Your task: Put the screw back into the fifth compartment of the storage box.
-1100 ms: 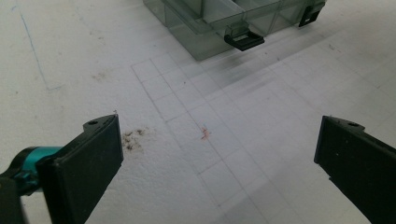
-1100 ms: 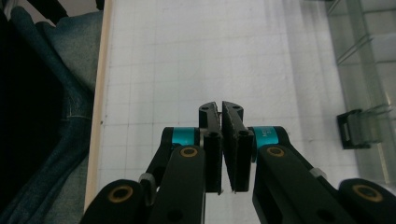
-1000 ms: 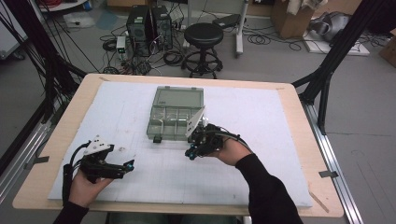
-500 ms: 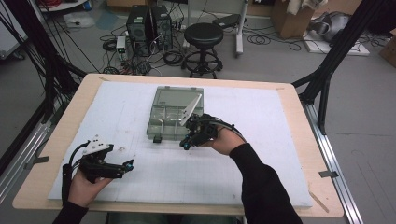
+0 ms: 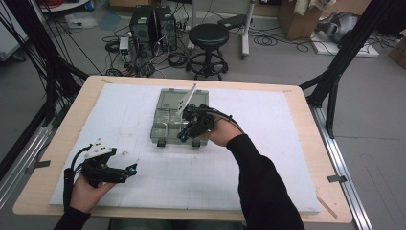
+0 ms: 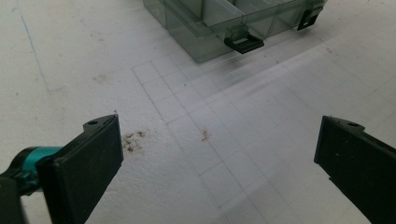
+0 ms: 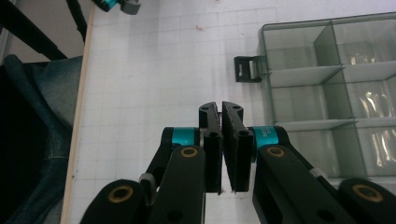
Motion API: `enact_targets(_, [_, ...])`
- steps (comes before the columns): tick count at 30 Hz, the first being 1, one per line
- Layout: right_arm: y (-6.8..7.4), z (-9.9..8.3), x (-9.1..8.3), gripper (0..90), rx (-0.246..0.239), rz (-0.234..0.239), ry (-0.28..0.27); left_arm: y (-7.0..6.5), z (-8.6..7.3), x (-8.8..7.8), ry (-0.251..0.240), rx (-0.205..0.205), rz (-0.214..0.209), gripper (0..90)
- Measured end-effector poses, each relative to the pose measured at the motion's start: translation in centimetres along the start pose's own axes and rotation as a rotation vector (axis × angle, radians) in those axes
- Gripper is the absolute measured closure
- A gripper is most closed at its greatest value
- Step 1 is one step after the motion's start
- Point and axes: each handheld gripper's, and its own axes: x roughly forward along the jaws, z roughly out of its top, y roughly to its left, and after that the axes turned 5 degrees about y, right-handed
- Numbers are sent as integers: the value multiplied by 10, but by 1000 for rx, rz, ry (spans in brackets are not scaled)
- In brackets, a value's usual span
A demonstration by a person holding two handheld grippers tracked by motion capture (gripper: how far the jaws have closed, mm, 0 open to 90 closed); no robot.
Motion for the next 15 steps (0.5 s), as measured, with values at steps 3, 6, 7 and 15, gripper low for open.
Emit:
enact_targets(3, [-5, 7, 0, 871, 3, 1, 5, 0, 0, 0, 0, 1, 0, 17])
enact_targets(6, [-11, 13, 0, 871, 4, -3, 3, 0, 0, 0, -2, -1, 0, 17])
enact_targets(7, [-13, 16, 1, 870, 1, -6, 5, 0, 0, 0, -2, -2, 0, 17])
enact_targets(15, [-28, 33, 7, 871, 6, -9, -5, 1, 0, 0, -2, 1, -2, 17])
